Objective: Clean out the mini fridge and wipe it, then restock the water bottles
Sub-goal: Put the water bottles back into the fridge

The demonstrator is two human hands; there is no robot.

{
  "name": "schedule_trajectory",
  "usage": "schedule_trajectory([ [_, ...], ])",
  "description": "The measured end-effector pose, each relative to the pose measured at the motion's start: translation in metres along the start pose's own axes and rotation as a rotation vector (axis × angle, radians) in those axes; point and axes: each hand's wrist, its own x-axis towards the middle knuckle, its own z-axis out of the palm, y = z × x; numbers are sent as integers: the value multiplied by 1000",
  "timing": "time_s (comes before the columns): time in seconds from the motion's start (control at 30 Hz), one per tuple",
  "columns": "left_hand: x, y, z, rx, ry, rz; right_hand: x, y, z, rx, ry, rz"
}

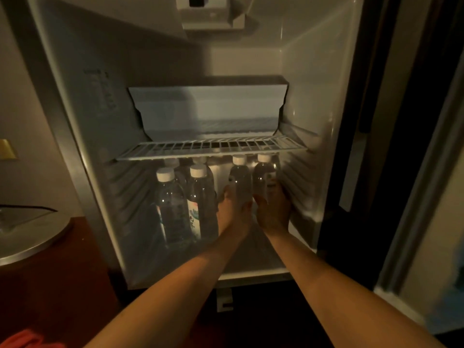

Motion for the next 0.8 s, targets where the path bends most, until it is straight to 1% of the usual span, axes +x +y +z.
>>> schedule_trajectory([
  [0.13,9,-2,6,0,-14,-21,3,3,3,43,-17,-3],
  [0.23,7,-4,7,18,-43,-30,2,-1,-2,6,-41,-22],
  [0.33,-7,-6,3,32,-118,-63,-5,-3,-10,-98,-98,61],
  [0.43,-29,-4,-12,75,-167,-2,-20,-4,-20,-150,-146,192],
  [0.47,-36,-2,-18,68,-170,9,-27,-7,-24,-180,-161,203],
  [0.53,-51,2,-35,126,-181,51,-47,-17,-35,-280,-219,155],
  [0.6,-67,2,-53,255,-241,137,-69,-31,-48,-353,-292,122],
  [0.7,-95,0,-90,388,-316,155,-97,-55,-59,-418,-399,80],
  [0.8,-121,-4,-132,513,-303,176,-124,-78,-61,-433,-449,19],
])
